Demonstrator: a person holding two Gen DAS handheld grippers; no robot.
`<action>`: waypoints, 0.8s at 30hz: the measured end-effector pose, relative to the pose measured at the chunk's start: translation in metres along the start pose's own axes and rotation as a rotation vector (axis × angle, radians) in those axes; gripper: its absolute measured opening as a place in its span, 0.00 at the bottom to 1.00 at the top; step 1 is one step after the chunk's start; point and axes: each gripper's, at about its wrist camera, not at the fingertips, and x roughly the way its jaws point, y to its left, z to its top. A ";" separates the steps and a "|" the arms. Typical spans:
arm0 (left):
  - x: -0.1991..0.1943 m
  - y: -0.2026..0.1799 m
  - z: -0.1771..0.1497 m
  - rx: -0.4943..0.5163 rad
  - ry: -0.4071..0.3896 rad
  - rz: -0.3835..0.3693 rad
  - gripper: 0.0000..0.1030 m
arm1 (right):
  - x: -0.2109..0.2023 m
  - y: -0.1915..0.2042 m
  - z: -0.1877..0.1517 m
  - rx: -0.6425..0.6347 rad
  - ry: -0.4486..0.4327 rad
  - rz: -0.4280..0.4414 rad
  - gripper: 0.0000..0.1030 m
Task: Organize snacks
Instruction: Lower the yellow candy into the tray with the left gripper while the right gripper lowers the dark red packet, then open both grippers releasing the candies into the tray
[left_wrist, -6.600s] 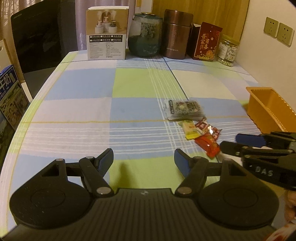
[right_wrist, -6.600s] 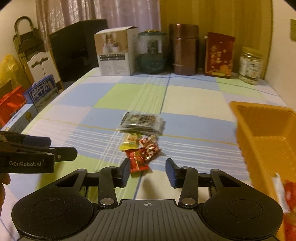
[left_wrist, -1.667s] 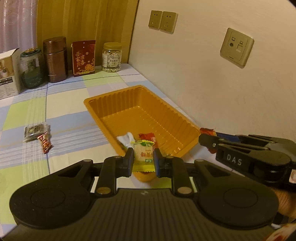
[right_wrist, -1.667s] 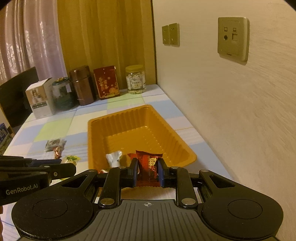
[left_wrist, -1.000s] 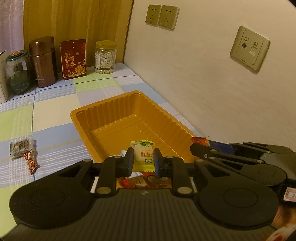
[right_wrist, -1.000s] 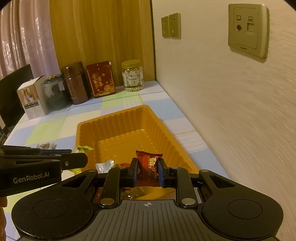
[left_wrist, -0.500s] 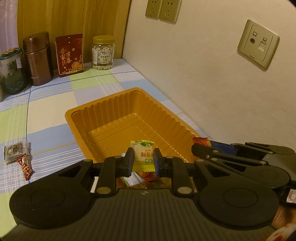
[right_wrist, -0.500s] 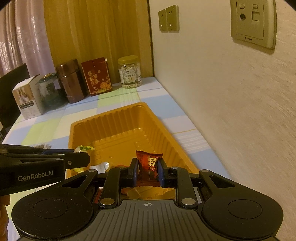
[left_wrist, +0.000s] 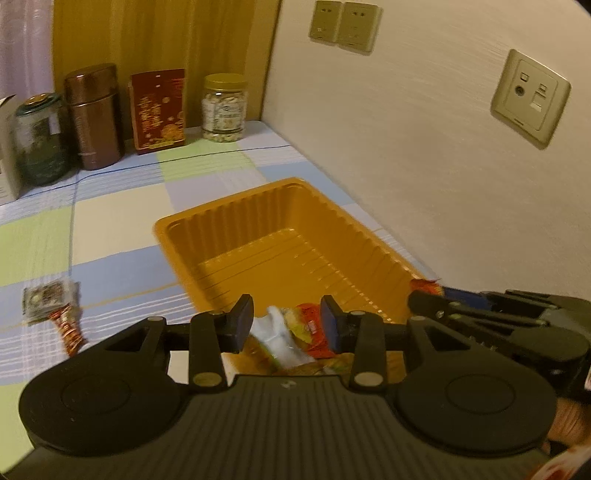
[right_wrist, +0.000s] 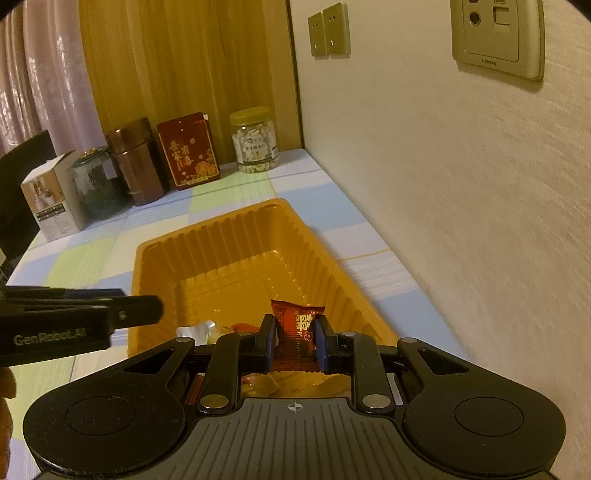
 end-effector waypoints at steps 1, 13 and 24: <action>-0.001 0.002 -0.001 -0.004 0.002 0.009 0.37 | 0.000 0.000 0.000 0.002 0.000 0.003 0.22; -0.017 0.022 -0.015 -0.038 -0.009 0.057 0.38 | -0.001 0.014 0.010 -0.014 -0.021 0.029 0.22; -0.022 0.034 -0.023 -0.065 -0.004 0.066 0.38 | 0.007 0.007 0.012 0.064 -0.034 0.099 0.37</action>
